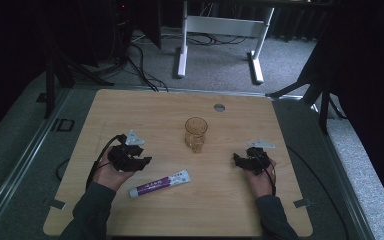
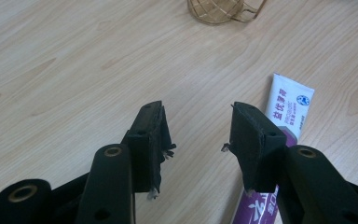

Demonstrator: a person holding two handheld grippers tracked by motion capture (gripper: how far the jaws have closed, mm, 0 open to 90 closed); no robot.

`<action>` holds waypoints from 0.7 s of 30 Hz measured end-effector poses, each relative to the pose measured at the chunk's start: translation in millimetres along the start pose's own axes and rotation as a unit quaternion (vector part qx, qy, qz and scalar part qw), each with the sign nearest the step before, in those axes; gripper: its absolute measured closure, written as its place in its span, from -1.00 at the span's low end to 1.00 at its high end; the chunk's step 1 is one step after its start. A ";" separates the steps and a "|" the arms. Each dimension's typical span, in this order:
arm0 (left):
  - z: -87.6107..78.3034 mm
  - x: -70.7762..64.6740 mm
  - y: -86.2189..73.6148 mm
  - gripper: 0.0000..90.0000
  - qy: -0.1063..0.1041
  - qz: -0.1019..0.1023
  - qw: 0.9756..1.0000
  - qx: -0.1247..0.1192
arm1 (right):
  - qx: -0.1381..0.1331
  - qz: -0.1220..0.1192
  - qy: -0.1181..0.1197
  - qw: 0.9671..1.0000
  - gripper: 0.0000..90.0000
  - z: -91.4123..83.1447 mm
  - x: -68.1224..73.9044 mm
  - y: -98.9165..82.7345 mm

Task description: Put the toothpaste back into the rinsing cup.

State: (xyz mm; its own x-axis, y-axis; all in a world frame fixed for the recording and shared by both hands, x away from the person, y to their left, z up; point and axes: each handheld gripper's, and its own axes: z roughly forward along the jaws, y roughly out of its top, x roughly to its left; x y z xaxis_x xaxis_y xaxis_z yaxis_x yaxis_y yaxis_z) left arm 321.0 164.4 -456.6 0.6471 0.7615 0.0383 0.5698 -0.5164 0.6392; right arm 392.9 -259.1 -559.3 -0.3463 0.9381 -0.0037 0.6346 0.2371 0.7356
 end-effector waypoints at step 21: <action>12.5 -13.4 5.2 0.21 -0.016 0.027 0.999 0.032 | 0.000 0.000 0.000 1.000 -0.41 0.0 0.0 0.0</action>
State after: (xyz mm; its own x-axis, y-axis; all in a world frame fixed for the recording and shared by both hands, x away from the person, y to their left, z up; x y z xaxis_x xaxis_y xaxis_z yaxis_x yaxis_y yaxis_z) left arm 321.6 146.6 -463.4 0.6927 0.7197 0.0465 0.5644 -0.5812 0.5862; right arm 392.8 -259.1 -559.3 -0.3463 0.9381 -0.0039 0.6349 0.2374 0.7352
